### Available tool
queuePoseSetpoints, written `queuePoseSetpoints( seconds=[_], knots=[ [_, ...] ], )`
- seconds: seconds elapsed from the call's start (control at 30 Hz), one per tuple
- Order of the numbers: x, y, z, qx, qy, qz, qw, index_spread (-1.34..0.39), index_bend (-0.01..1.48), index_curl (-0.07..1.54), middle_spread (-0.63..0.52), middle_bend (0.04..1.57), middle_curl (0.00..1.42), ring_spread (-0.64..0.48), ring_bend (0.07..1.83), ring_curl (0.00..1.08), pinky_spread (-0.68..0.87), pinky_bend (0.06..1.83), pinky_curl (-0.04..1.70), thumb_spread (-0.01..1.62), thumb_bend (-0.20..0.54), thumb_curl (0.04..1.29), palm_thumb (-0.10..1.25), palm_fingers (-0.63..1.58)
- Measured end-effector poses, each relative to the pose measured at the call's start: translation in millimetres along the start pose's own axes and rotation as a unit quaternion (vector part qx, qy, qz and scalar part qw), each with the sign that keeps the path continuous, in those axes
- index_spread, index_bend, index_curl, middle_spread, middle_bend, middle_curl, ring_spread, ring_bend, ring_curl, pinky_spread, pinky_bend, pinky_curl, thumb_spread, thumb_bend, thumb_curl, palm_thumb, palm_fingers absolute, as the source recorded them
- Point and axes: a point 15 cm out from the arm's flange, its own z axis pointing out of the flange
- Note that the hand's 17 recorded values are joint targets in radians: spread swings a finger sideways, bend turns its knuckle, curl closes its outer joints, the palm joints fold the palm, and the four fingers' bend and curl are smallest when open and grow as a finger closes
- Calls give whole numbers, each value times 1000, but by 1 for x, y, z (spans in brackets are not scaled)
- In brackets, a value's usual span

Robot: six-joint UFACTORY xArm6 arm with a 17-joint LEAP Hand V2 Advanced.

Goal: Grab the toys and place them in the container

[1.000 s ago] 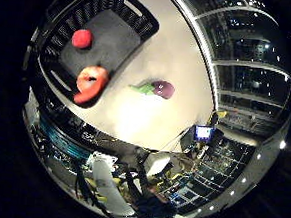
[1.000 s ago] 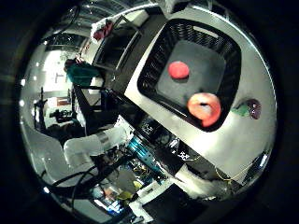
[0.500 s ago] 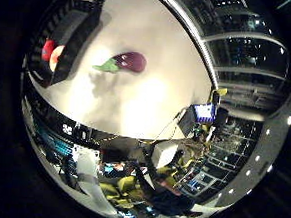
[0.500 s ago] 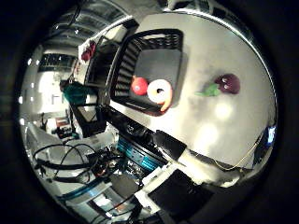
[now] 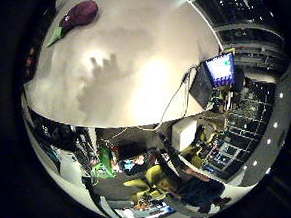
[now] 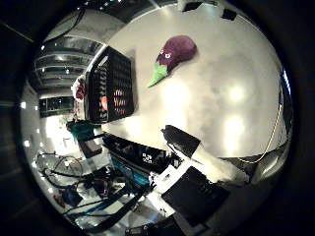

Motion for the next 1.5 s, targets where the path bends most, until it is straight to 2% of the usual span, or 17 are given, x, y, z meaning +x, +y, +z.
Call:
queuePoseSetpoints(
  seconds=[0.27,0.37,0.47,0.7,1.0,1.37,1.5],
  knots=[
    [-12,-41,11,5,1,-32,999,-386,153,270,-55,295,334,53,367,243,385,403,276,1013,-17,293,637,280],
    [-21,-63,10,9,2,-50,999,-388,159,271,-55,284,332,53,369,241,385,413,277,1022,6,320,745,273],
    [-32,-83,12,8,5,-72,997,-398,161,274,-44,258,327,52,357,237,379,418,277,1013,-11,343,814,240],
    [-65,-121,31,-12,16,-138,990,-404,157,278,-21,210,322,95,295,227,371,423,282,992,-20,369,857,143],
    [-90,-150,64,-34,25,-180,983,-410,163,277,-16,200,326,133,255,230,365,402,284,957,-21,384,878,112],
    [-81,-184,100,-51,35,-185,981,-416,164,279,-33,217,332,140,231,238,365,367,286,931,-21,396,912,138],
    [-74,-185,117,-63,37,-183,980,-418,167,280,-36,217,332,136,230,240,361,358,285,925,-20,397,923,156]
  ],
)
